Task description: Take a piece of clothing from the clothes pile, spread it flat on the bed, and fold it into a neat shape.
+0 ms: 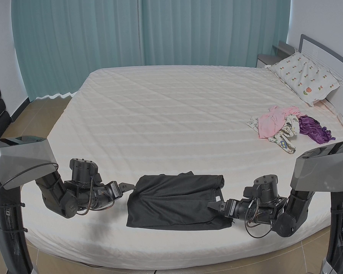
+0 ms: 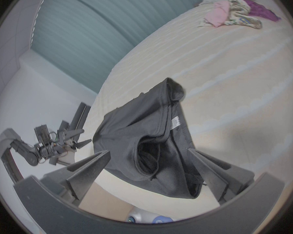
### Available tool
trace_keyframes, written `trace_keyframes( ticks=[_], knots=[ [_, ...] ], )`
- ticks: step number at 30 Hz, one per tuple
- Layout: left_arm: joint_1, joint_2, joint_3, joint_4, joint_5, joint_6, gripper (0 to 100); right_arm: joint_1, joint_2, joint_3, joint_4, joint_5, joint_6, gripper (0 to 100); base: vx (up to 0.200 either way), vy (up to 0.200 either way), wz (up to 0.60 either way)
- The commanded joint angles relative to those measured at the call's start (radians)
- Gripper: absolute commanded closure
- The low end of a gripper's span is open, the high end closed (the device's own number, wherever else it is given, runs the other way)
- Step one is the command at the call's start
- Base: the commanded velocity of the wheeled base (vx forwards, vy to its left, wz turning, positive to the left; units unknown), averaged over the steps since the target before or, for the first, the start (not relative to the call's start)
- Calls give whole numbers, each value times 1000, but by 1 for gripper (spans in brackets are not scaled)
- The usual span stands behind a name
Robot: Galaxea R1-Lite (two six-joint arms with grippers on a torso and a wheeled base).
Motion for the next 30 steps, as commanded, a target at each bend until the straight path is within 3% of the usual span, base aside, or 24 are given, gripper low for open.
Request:
trace_keyframes(
  ticks=[1, 8, 9, 30],
  knots=[
    [30, -27, 93, -86, -2, -71, 0, 13, 14, -100, 108, 57, -57, 0, 0, 0, 0],
    [32, -20, 108, -123, -1, -81, 0, 44, 51, -232, 250, 57, -85, 0, 0, 0, 0],
    [33, -20, 110, -124, -2, -81, 0, 50, 49, -234, 264, 57, -91, 100, 0, 0, 0],
    [42, -4, 124, -129, -1, -74, 0, 24, -82, -77, 373, 55, -143, 100, 0, 0, 0]
  ],
)
